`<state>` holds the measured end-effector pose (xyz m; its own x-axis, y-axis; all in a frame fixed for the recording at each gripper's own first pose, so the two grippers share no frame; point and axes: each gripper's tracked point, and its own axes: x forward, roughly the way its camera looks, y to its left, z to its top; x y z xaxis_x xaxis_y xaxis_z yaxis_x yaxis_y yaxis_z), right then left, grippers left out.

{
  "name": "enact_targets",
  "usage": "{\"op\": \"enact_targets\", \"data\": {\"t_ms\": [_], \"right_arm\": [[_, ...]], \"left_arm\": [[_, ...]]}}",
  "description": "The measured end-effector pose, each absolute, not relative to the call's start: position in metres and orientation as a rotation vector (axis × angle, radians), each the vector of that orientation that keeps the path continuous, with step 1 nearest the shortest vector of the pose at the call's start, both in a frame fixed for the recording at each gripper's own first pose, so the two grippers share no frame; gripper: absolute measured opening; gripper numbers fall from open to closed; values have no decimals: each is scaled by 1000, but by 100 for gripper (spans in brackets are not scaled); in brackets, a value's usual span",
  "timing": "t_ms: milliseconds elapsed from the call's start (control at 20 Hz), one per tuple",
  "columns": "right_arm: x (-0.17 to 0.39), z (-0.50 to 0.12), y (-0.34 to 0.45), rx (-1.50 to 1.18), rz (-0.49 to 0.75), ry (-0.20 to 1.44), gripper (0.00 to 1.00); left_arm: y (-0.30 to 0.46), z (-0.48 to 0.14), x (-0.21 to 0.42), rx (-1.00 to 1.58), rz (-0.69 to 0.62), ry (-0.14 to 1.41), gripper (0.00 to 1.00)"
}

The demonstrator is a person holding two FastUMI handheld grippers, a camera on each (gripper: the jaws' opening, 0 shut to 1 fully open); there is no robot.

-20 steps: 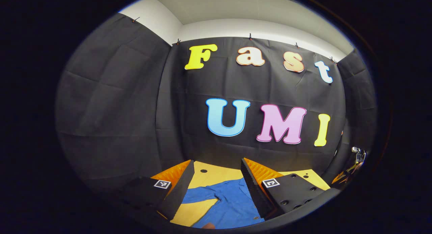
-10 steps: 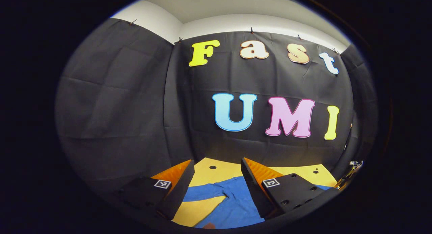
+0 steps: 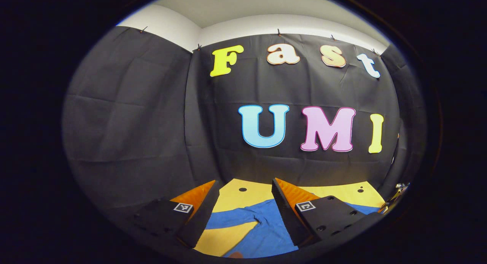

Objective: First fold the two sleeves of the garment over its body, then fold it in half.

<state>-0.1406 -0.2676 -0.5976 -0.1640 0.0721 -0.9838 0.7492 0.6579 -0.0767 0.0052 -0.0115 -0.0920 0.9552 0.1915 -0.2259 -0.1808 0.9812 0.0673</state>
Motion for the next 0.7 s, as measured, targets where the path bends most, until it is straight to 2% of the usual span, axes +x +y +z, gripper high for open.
{"op": "enact_targets", "data": {"t_ms": [200, 600, 650, 700], "right_arm": [[-151, -599, -280, 673, -719, 1649, 98], [-146, -603, -279, 627, -702, 1655, 96], [-146, -606, -278, 605, -694, 1663, 100], [-143, -607, -276, 601, -690, 1658, 96]], "left_arm": [[-13, -95, 5, 56, 185, 245, 81], [-15, -93, 2, 67, 182, 246, 81], [-16, -93, 0, 75, 181, 242, 81], [-16, -91, -1, 86, 182, 238, 81]]}}
